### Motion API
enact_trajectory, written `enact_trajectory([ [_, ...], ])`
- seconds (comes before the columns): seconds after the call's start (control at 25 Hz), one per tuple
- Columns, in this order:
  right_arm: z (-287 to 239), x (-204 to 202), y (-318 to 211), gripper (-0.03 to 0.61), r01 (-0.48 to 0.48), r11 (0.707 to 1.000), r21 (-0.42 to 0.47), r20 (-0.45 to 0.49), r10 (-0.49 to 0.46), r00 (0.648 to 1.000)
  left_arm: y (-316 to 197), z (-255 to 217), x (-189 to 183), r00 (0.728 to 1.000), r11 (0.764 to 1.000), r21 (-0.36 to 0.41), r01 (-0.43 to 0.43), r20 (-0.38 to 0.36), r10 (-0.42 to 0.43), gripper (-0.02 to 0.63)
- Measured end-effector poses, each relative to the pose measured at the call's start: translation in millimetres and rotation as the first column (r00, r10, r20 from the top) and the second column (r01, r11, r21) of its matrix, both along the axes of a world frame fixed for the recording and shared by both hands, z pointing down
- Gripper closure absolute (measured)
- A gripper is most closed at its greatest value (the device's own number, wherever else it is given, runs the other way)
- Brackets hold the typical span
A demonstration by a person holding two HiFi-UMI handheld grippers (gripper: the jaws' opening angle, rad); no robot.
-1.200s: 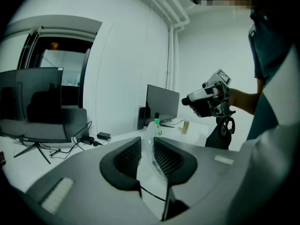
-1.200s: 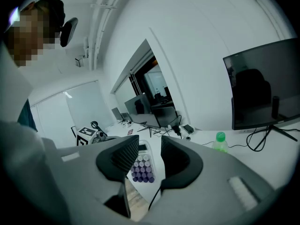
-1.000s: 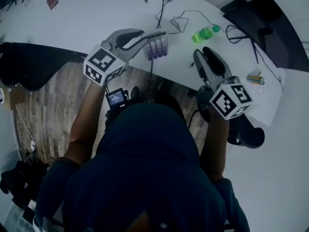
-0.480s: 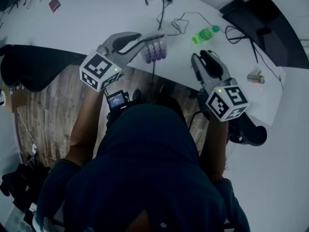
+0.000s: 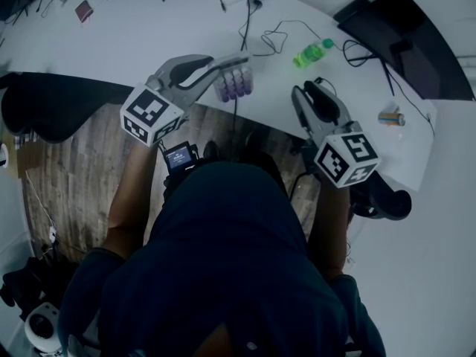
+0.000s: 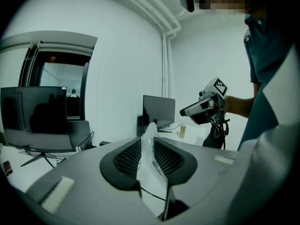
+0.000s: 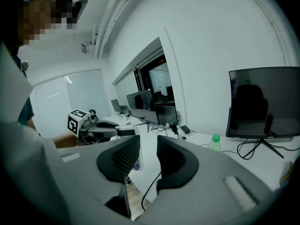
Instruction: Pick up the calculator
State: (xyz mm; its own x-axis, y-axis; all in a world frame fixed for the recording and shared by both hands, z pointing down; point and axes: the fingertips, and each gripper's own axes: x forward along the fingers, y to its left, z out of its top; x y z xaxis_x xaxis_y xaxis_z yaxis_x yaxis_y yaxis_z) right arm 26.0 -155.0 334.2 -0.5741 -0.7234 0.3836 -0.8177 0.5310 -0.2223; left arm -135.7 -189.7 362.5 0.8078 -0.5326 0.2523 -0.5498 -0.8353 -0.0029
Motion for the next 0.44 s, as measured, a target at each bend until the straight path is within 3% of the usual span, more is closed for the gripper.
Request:
enact_trajectory([
  [0.44,2,7,18,0.454,-0.006,1.000,-0.008,0.004,0.006,1.000,15,1,6,1.000,1.000,0.000,-0.008,0.007,0.008,0.535],
])
